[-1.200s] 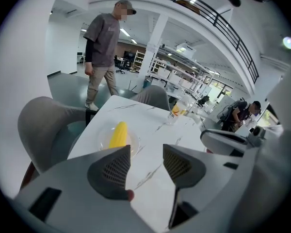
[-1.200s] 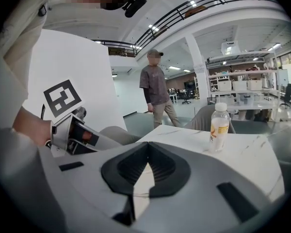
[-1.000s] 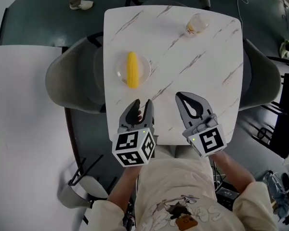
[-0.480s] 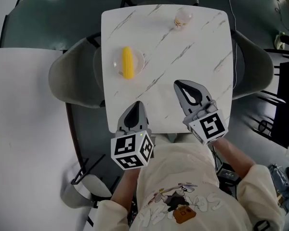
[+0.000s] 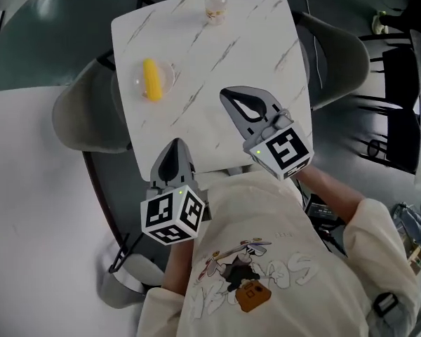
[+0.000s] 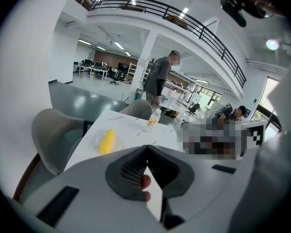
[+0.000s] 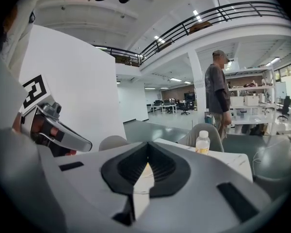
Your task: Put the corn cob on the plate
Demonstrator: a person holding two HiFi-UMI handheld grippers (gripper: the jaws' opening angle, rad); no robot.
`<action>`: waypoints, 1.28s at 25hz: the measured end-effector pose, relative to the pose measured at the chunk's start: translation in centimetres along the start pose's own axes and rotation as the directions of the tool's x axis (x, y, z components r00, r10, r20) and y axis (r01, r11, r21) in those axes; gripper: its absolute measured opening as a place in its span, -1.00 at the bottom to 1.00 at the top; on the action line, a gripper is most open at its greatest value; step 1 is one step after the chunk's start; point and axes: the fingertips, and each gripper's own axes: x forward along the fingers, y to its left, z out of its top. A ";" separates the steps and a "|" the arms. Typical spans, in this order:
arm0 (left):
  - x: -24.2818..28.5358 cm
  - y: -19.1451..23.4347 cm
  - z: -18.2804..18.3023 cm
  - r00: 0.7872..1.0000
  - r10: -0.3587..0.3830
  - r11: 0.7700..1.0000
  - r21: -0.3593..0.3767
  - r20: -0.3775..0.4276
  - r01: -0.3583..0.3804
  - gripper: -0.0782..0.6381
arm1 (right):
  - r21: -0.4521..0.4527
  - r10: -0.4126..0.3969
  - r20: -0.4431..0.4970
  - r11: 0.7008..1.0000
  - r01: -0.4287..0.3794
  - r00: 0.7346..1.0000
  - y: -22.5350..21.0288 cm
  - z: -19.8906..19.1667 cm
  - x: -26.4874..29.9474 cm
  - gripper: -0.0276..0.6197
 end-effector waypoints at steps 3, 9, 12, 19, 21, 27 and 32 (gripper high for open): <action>-0.9 -0.8 0.5 1.000 -0.007 1.000 0.003 0.030 0.007 -0.76 | 0.021 -0.026 0.023 0.999 0.025 0.999 -0.5 0.2 -1.3 -0.90; -1.9 -2.1 0.7 0.998 -0.012 1.000 -0.006 0.061 0.012 -0.76 | 0.032 -0.029 0.032 0.999 0.028 0.999 -1.0 0.7 -4.5 -0.90; -2.3 -2.5 0.7 0.997 -0.018 1.000 -0.011 0.077 0.018 -0.76 | 0.037 -0.014 0.057 0.999 0.012 0.998 -0.9 1.4 -6.2 -0.90; -3.7 -2.8 -0.3 0.995 -0.004 0.999 -0.043 0.103 0.009 -0.76 | 0.024 0.010 0.074 1.000 -0.012 0.997 1.1 1.9 -9.0 -0.90; -4.0 -3.1 -0.7 0.994 -0.004 0.999 -0.042 0.105 0.008 -0.76 | -0.005 0.028 0.078 1.000 -0.028 0.997 2.3 2.3 -9.5 -0.90; -4.4 -4.4 -2.1 0.994 -0.017 0.998 -0.050 0.112 0.022 -0.76 | -0.029 0.062 0.056 0.998 -0.060 0.997 4.4 1.4 -10.8 -0.90; -4.0 -5.3 -2.8 0.994 -0.045 0.998 -0.037 0.102 0.049 -0.76 | -0.064 0.068 0.066 0.996 -0.064 0.995 5.7 0.9 -11.7 -0.90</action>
